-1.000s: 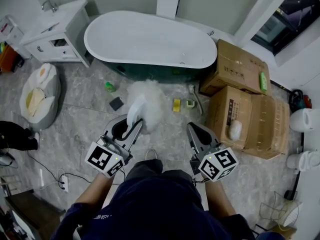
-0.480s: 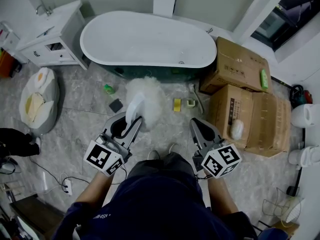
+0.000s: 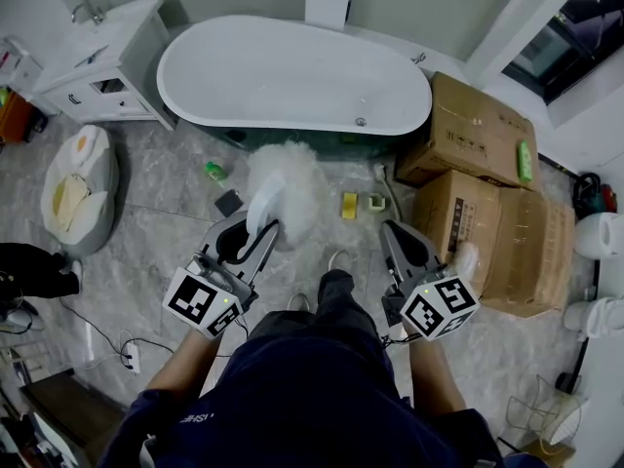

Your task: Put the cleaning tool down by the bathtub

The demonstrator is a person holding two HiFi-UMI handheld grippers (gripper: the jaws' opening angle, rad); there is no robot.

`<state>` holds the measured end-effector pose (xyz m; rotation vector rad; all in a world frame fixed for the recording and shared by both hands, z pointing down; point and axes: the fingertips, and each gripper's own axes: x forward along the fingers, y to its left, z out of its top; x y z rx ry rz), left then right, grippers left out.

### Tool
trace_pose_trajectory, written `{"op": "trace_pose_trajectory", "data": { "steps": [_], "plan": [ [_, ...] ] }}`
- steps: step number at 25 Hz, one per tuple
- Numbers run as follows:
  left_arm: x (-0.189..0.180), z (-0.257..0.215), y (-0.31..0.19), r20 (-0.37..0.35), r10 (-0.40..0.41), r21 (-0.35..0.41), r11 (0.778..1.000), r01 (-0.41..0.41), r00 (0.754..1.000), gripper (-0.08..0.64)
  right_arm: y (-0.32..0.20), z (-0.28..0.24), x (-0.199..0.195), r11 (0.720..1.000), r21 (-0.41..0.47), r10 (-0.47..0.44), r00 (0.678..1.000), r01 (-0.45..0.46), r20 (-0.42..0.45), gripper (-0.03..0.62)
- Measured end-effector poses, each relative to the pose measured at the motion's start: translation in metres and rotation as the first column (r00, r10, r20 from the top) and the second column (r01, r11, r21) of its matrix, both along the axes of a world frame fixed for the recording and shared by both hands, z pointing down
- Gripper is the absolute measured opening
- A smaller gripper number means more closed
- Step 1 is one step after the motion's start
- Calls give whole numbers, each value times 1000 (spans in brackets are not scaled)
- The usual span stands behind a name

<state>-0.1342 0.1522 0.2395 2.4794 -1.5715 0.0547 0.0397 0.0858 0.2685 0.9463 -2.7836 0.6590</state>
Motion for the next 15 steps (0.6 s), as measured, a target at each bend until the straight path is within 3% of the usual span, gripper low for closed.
{"op": "trace_pose_trajectory", "data": {
  "steps": [15],
  "plan": [
    [18, 12, -122, 20, -77, -46, 996, 77, 997, 107, -132, 19, 7, 995, -37, -88, 996, 89, 16, 5]
  ]
}}
